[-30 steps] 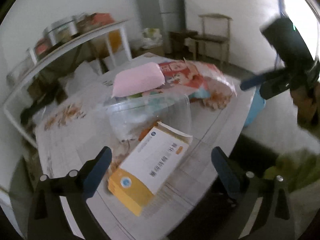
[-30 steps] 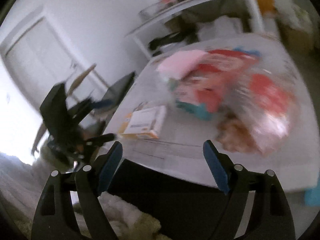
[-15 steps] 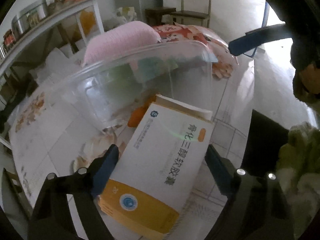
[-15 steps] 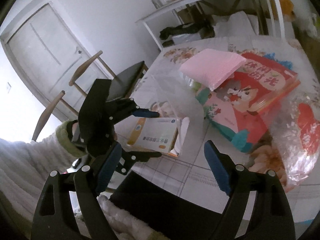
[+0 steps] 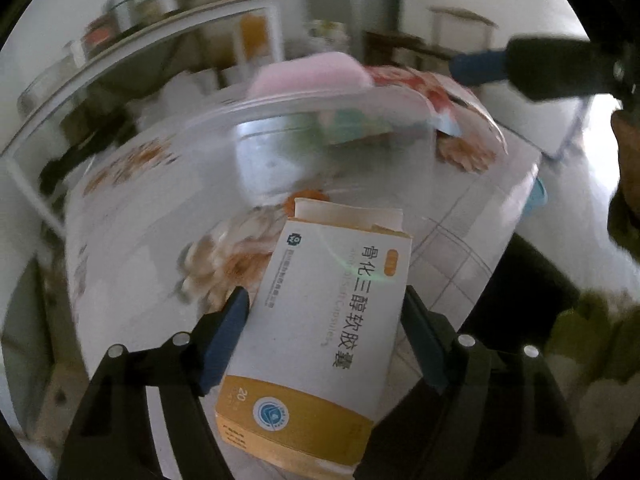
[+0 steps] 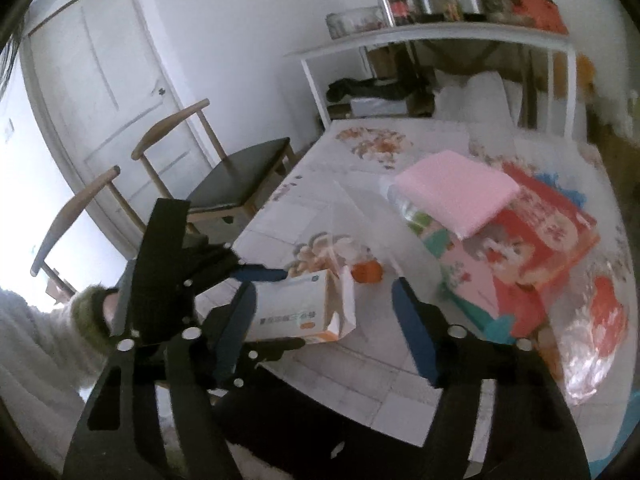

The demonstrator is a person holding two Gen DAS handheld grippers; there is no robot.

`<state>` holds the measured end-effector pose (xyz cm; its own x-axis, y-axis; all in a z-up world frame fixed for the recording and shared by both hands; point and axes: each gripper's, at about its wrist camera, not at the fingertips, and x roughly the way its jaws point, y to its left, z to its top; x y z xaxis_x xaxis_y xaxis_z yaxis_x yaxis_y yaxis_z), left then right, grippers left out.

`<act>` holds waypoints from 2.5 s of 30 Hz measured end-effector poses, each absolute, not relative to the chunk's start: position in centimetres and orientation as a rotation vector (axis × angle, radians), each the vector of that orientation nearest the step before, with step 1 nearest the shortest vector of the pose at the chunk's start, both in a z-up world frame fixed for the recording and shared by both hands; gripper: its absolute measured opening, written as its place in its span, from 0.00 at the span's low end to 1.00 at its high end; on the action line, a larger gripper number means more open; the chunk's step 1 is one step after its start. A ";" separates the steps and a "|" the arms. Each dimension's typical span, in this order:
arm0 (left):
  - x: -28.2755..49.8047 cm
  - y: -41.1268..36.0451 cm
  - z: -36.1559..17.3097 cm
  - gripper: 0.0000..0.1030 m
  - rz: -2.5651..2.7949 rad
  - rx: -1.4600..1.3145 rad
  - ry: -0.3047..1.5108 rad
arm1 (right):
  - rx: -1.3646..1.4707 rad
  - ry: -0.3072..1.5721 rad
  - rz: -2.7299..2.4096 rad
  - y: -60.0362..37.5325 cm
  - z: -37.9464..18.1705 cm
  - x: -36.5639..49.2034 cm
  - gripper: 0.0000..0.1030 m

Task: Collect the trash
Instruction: 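Return to the table and grasp the white-and-orange medicine box with the left gripper, then grasp the small orange scrap with the right gripper while the left gripper holds the box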

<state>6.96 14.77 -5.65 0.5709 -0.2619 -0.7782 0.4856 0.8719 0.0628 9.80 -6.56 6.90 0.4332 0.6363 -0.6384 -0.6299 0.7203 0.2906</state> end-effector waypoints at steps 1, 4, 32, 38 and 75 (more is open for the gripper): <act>6.5 15.5 -5.5 0.72 -0.418 0.238 0.859 | -0.003 0.798 0.778 -6.0 6.8 9.8 0.57; 5.5 17.2 -5.4 0.72 -0.355 0.132 0.864 | -0.031 0.807 0.759 -4.4 6.0 10.0 0.47; 3.4 23.1 -5.3 0.71 -0.163 -0.045 0.819 | -0.284 0.909 0.422 2.8 -2.5 14.5 0.23; 3.6 23.4 -5.3 0.71 -0.155 -0.054 0.808 | -0.273 0.907 0.424 2.4 -2.1 14.1 0.14; 4.5 22.0 -7.1 0.73 -0.125 -0.024 0.988 | -0.097 0.822 0.571 -1.4 2.1 9.8 0.13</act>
